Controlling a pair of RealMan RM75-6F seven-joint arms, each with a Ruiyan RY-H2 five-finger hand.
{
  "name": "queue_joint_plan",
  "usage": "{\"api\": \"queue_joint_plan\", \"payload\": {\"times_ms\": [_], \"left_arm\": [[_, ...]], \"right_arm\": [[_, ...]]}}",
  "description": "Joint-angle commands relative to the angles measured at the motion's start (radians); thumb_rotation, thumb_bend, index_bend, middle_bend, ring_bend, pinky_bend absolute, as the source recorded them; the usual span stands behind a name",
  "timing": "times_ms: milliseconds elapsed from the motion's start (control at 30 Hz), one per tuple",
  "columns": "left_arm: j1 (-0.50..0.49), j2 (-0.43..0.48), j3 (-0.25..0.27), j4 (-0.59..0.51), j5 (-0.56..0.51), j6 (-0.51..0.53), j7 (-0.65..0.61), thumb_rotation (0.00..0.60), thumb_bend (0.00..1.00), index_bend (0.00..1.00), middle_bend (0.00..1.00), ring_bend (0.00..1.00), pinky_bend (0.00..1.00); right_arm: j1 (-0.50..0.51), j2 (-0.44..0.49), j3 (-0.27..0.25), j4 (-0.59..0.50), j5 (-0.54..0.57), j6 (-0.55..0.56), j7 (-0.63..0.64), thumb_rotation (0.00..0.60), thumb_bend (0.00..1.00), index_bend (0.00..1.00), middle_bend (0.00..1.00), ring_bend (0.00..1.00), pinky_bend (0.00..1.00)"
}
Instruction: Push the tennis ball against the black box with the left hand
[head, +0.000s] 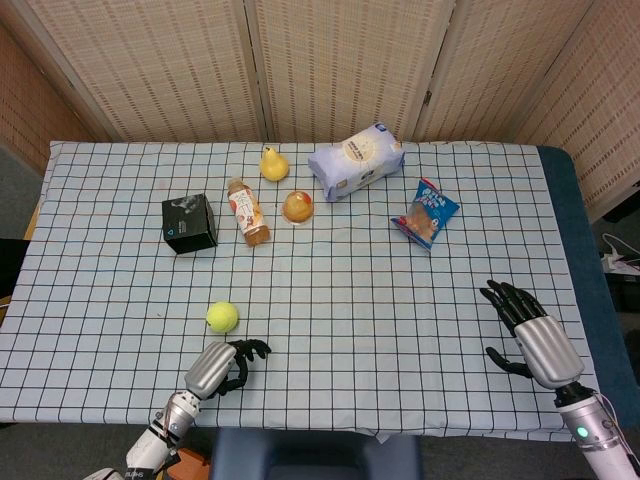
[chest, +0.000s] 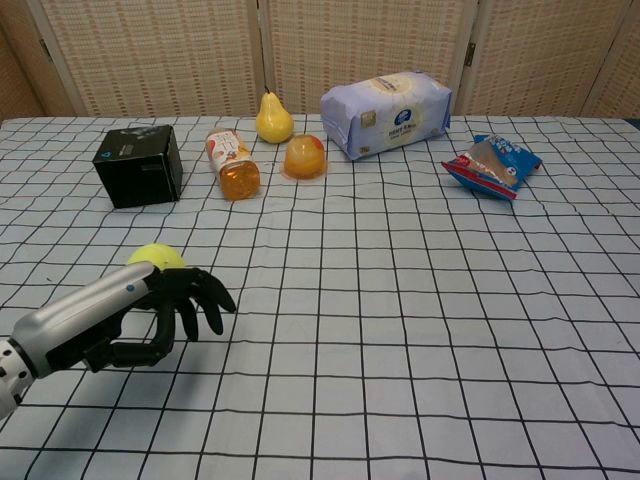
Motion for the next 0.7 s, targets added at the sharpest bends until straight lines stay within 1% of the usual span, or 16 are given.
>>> {"api": "queue_joint_plan", "payload": {"times_ms": [33, 233, 500, 700], "left_arm": [[-0.005, -0.004, -0.001, 0.004, -0.012, -0.013, 0.003, 0.6, 0.9, 0.32, 0.38, 0.42, 0.41], [-0.014, -0.012, -0.008, 0.03, -0.033, -0.031, 0.036, 0.6, 0.89, 0.31, 0.36, 0.39, 0.41], [-0.023, 0.005, -0.026, 0.017, -0.046, -0.025, 0.073, 0.6, 0.9, 0.28, 0.36, 0.38, 0.42], [-0.03, 0.005, -0.034, 0.023, -0.061, -0.033, 0.099, 0.6, 0.89, 0.28, 0.36, 0.38, 0.42]], "right_arm": [[-0.001, 0.0, 0.0, 0.0, -0.001, 0.003, 0.002, 0.6, 0.21, 0.02, 0.0, 0.0, 0.11], [0.0, 0.0, 0.0, 0.001, -0.001, 0.001, 0.002, 0.6, 0.21, 0.02, 0.0, 0.0, 0.11], [0.001, -0.001, -0.001, 0.001, -0.001, -0.002, 0.001, 0.6, 0.21, 0.02, 0.0, 0.0, 0.11], [0.001, 0.0, -0.002, 0.0, -0.002, -0.002, 0.0, 0.6, 0.21, 0.02, 0.0, 0.0, 0.11]]}}
